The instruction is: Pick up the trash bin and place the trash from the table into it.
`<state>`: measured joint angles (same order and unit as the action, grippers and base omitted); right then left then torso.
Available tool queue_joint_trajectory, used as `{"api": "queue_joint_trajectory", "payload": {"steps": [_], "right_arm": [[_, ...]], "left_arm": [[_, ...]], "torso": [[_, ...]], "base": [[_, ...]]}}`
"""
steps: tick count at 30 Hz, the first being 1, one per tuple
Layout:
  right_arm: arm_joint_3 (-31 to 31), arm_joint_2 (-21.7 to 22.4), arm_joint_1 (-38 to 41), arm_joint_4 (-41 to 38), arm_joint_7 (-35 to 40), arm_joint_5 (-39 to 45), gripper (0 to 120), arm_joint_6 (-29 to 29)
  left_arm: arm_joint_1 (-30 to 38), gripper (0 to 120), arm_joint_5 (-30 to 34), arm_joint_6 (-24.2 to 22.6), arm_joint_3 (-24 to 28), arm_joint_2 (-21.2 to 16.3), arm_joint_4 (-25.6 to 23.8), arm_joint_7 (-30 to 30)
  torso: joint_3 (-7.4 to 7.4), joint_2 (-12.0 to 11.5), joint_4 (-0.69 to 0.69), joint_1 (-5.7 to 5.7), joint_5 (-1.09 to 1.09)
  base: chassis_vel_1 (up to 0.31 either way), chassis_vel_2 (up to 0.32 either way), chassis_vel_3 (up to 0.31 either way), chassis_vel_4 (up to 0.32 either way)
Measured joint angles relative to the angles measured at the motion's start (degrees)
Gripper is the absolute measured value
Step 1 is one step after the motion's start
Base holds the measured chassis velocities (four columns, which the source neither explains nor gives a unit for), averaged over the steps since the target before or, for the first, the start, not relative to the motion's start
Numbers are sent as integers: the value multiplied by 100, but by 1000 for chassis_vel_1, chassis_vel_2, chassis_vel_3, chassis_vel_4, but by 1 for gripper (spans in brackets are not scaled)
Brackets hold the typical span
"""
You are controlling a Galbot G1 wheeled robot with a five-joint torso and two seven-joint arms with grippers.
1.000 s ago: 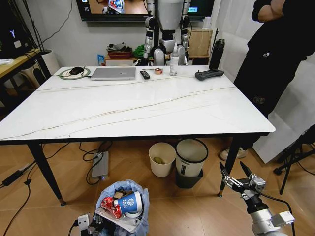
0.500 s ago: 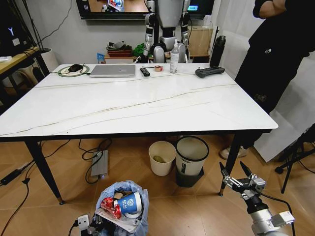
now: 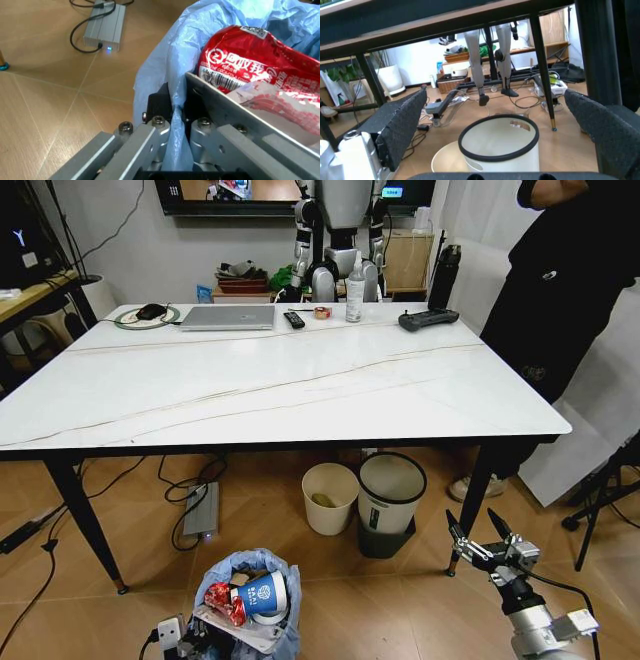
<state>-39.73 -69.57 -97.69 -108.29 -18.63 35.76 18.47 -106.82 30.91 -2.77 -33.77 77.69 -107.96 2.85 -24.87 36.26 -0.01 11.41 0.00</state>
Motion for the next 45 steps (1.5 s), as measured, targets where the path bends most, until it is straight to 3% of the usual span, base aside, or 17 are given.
{"api": "queue_joint_trajectory", "payload": {"steps": [45], "right_arm": [[0, 0, 0, 0, 0, 0, 100, 0]], "left_arm": [[83, 0, -39, 66, -41, 11, 125, -17]], "torso": [[651, -1048, 0, -398, 0]], "base": [[0, 0, 0, 0]]}}
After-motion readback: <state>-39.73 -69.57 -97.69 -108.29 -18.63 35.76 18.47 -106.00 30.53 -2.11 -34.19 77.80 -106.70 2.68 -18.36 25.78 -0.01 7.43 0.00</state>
